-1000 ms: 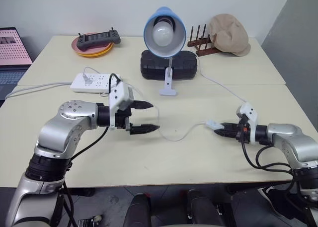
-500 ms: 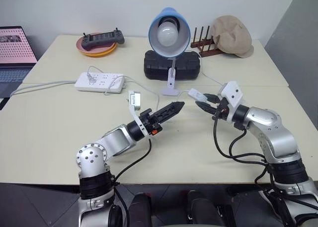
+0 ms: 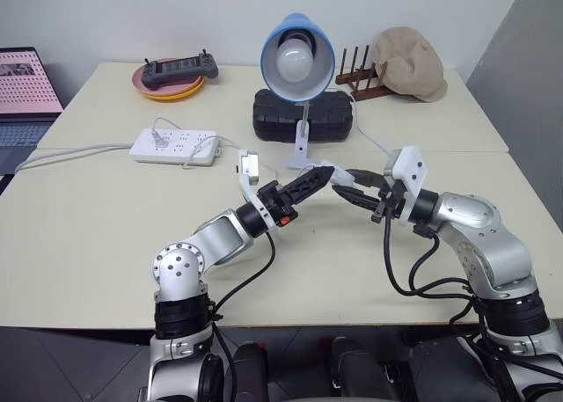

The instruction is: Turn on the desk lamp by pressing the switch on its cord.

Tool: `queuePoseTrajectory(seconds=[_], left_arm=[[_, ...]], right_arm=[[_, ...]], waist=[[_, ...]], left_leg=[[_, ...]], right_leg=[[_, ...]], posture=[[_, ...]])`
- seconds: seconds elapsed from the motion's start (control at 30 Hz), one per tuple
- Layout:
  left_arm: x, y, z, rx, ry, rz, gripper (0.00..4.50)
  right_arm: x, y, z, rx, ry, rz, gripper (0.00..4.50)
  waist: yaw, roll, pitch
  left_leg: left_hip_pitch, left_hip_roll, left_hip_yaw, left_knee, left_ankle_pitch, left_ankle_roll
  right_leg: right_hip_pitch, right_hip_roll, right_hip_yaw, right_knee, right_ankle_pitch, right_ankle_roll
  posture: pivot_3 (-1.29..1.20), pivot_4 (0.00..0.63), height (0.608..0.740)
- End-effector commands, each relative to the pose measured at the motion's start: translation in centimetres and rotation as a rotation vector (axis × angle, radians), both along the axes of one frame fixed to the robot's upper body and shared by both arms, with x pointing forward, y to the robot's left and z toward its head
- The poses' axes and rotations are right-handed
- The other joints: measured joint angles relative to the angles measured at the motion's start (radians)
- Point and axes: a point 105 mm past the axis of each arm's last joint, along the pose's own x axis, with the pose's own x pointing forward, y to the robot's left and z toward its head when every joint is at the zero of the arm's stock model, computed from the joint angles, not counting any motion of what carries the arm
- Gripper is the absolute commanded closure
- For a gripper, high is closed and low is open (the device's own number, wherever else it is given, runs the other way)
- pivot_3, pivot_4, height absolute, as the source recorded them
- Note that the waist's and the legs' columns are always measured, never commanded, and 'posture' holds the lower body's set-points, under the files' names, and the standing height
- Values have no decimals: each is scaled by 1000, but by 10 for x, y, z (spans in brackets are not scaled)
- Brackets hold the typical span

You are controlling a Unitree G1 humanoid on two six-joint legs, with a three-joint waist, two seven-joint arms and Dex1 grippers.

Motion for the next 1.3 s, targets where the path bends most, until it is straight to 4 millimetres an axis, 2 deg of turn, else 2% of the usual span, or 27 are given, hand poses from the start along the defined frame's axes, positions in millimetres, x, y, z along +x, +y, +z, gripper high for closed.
queuePoseTrajectory(seconds=[0.03, 0.47, 0.57, 1.1, 1.17, 1.3], left_arm=[[-4, -7, 14, -26, -56, -57, 0], [-4, -9, 15, -34, -68, -73, 0], [-3, -6, 15, -37, -69, -63, 449], [-4, -4, 15, -35, -70, -62, 3783], [-3, -4, 15, -33, -68, -59, 3986], [-4, -3, 15, -32, -69, -57, 4013]], right_arm=[[-10, 7, 11, 3, -45, 43, 3411], [-13, 8, 11, -7, -58, 47, 3411], [-11, 6, 10, -5, -55, 35, 3411], [-9, 6, 11, -5, -68, 32, 3411], [-10, 7, 12, -6, -72, 33, 3411], [-11, 8, 13, -8, -77, 37, 3411]], waist=[[0, 0, 0], [0, 0, 0], [0, 0, 0], [0, 0, 0], [0, 0, 0], [0, 0, 0]], left_leg=[[0, 0, 0, 0, 0, 0], [0, 0, 0, 0, 0, 0], [0, 0, 0, 0, 0, 0], [0, 0, 0, 0, 0, 0], [0, 0, 0, 0, 0, 0], [0, 0, 0, 0, 0, 0]], right_leg=[[0, 0, 0, 0, 0, 0], [0, 0, 0, -1, -1, 1], [0, 0, 0, -1, -1, 1], [0, 0, 0, -1, -1, 2], [0, 0, 0, -1, -1, 2], [0, 0, 0, -2, -1, 2]], posture=[[0, 150, 740], [0, 150, 740], [0, 150, 740], [0, 150, 740], [0, 150, 740], [0, 150, 740]])
